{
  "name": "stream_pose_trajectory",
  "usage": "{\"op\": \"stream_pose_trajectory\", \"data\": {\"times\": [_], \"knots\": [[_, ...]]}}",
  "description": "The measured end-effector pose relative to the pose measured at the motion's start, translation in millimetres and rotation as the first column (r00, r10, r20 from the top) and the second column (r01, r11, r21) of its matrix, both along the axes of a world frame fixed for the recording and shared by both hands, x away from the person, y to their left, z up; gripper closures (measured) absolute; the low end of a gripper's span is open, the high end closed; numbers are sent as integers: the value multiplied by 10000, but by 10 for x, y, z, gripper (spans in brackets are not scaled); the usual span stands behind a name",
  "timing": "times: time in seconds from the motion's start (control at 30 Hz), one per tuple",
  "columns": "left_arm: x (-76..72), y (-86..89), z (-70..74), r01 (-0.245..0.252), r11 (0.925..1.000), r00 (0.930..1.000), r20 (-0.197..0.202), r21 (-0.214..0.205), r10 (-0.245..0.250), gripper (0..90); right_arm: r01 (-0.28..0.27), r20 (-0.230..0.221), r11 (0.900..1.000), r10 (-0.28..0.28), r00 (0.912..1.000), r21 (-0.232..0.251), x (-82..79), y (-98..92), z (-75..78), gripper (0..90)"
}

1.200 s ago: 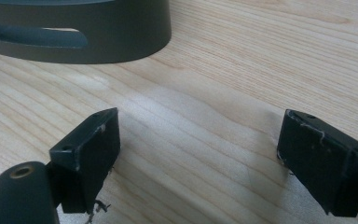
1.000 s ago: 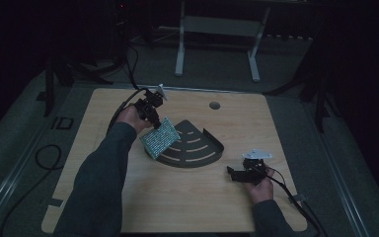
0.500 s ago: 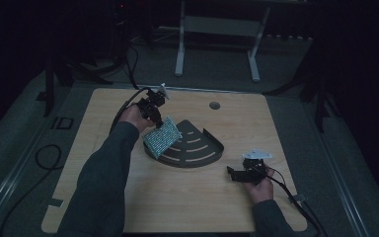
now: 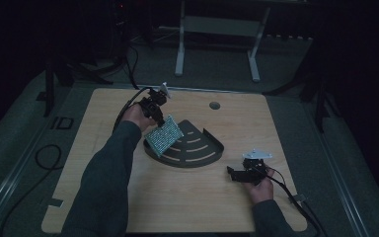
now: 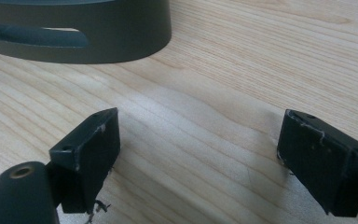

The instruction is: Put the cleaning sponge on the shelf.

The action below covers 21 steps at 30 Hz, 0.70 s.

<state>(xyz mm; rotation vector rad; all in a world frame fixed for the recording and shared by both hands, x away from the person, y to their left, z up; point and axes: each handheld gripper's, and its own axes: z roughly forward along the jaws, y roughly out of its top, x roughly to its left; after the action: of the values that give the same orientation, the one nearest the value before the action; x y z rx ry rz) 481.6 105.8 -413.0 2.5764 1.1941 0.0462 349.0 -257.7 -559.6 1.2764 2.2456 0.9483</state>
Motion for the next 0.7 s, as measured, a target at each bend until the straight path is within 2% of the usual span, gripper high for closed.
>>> {"op": "stream_pose_trajectory", "data": {"times": [0.37,0.7], "knots": [[61,-61,-7,4,9999,9999,141,104,-5,900,-5,6,10000,5,10000,-5,0,0,0,127],[103,-80,-141,60,9999,9998,173,136,-62,900,-10,0,10000,10,10000,-7,0,-1,0,127]]}}
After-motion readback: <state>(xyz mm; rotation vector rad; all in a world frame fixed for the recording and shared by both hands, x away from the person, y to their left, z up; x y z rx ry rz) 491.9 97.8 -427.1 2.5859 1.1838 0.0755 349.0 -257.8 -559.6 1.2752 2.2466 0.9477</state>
